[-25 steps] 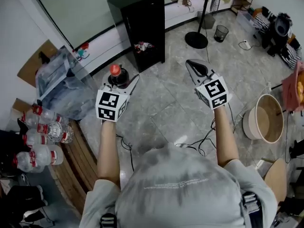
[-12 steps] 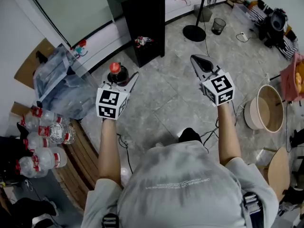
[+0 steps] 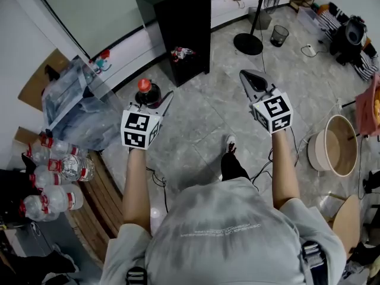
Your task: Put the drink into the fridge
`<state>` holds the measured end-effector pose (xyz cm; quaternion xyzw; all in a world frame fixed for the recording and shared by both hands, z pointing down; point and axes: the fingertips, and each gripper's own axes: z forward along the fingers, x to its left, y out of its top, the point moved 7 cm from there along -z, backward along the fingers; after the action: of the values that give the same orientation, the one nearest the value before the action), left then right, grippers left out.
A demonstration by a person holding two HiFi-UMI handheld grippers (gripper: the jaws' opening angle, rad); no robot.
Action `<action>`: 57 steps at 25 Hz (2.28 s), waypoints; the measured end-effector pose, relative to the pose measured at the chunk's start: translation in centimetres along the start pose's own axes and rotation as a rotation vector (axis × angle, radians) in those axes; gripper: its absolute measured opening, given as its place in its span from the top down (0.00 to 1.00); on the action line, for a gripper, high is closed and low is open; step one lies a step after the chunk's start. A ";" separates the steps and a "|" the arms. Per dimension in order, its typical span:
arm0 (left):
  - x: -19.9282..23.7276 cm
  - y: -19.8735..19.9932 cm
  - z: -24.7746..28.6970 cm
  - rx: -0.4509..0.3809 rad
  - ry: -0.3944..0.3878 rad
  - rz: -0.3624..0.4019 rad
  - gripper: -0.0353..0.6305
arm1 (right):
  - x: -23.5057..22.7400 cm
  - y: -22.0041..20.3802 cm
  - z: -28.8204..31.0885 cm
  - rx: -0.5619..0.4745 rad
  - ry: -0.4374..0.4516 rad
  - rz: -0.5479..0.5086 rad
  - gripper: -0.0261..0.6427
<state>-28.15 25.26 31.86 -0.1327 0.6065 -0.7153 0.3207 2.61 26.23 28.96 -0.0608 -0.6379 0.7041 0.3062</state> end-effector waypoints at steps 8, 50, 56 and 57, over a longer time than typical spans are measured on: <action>2.9 1.8 12.7 0.032 0.049 -0.016 0.49 | -11.4 -3.6 8.8 -0.049 0.032 0.026 0.96; 22.0 0.2 54.3 0.167 0.066 -0.180 0.49 | -35.6 -11.2 45.8 0.011 0.228 0.099 0.96; 26.2 -3.5 61.3 0.209 0.004 -0.181 0.49 | -37.3 -12.5 51.9 0.029 0.190 0.134 0.96; 26.7 -4.3 62.5 0.216 -0.005 -0.182 0.49 | -37.5 -12.9 53.0 0.029 0.193 0.143 0.96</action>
<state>-13.50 -39.97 44.99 -0.1536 0.5105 -0.8023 0.2685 12.13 -38.45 39.10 -0.1693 -0.5894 0.7240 0.3160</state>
